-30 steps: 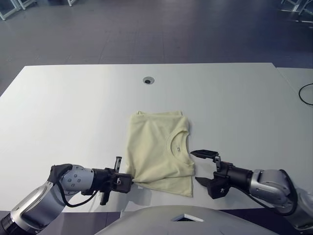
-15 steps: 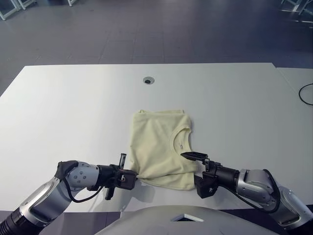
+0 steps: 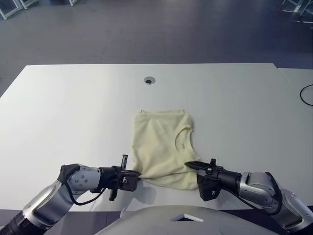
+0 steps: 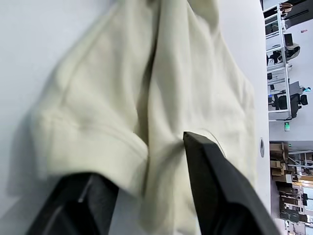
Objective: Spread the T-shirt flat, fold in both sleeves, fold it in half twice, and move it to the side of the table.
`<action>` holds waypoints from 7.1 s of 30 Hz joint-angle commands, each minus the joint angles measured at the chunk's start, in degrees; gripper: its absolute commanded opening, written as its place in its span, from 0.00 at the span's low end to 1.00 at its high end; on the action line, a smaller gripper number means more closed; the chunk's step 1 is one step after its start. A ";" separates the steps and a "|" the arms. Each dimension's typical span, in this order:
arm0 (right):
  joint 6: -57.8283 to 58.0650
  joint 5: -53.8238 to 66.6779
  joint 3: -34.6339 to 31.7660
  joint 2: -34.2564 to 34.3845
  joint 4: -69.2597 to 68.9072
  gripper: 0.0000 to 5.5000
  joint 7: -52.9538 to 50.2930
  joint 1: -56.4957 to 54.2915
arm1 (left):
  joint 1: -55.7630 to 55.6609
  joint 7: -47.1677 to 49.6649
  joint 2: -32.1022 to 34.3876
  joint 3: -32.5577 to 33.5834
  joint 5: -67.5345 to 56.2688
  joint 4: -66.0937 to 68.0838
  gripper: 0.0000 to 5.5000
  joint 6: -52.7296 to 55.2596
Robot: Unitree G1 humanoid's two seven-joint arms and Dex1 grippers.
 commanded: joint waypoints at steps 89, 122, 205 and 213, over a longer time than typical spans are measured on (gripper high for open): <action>40.42 58.35 -11.73 -11.04 -14.35 0.00 27.57 -4.01 | -21.68 -31.49 23.67 10.73 -46.51 5.25 0.01 22.51; 73.49 80.71 -13.10 -2.58 14.94 0.00 31.13 -26.28 | -62.92 -28.97 -8.28 -6.16 -39.40 36.61 0.01 55.86; 60.26 55.67 -5.60 16.97 20.98 0.98 13.55 -21.40 | -25.78 0.77 -15.99 0.94 -21.05 21.00 0.98 31.73; 60.26 57.86 -6.28 14.69 15.10 0.98 17.64 -24.39 | -28.56 0.57 -21.06 9.58 -32.83 14.27 0.98 36.53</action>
